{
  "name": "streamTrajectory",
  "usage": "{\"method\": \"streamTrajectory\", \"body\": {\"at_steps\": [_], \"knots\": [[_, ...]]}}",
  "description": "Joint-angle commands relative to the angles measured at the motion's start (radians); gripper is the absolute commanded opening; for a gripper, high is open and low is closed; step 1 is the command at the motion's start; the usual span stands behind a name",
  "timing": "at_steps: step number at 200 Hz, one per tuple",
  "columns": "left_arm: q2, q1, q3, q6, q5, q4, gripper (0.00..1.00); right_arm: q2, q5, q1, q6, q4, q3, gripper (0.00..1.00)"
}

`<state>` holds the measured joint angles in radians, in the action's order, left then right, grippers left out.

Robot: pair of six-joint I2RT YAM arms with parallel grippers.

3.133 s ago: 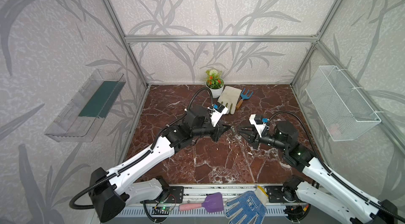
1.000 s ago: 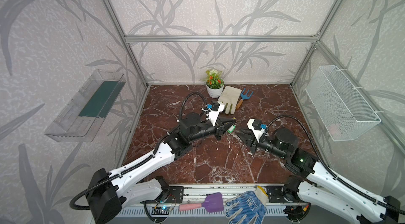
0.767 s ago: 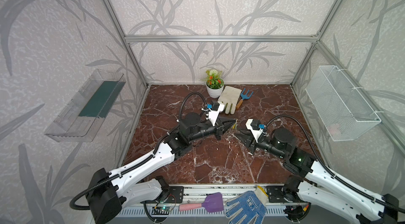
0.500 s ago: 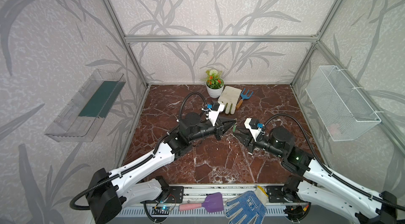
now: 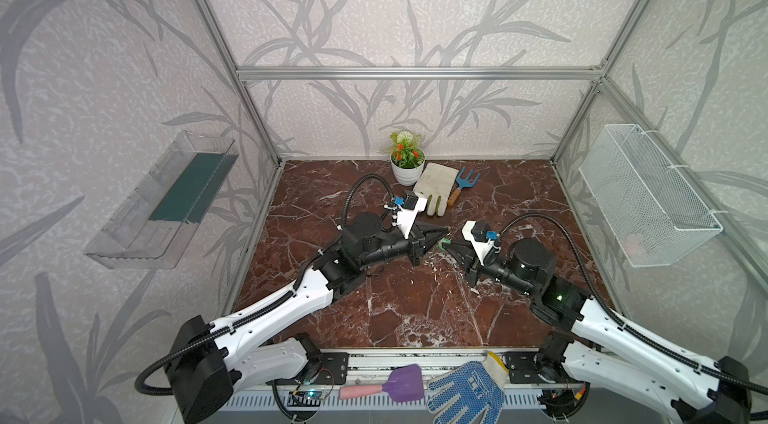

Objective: Put the keys on the keyring

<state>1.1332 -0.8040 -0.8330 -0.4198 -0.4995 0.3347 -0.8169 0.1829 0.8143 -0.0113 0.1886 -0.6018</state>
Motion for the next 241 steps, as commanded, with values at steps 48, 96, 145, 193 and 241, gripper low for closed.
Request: {"method": "streamTrajectory", "body": {"at_steps": [48, 96, 145, 193, 241], "knots": [[0.008, -0.003, -0.02, 0.0, -0.03, 0.014, 0.0, 0.055, -0.062, -0.003, 0.06, -0.058, -0.037, 0.0], [0.005, -0.003, -0.022, 0.003, -0.037, -0.008, 0.0, 0.052, -0.115, -0.003, 0.085, -0.097, -0.064, 0.0], [-0.005, -0.004, -0.026, 0.006, -0.04, -0.016, 0.0, 0.056, -0.174, -0.003, 0.105, -0.118, -0.065, 0.0], [-0.011, -0.004, -0.013, 0.003, -0.016, 0.011, 0.0, 0.051, -0.08, -0.003, 0.089, -0.108, -0.05, 0.0], [-0.006, -0.003, -0.014, 0.003, -0.022, 0.007, 0.0, 0.09, -0.151, -0.003, 0.074, -0.086, -0.018, 0.0]]}}
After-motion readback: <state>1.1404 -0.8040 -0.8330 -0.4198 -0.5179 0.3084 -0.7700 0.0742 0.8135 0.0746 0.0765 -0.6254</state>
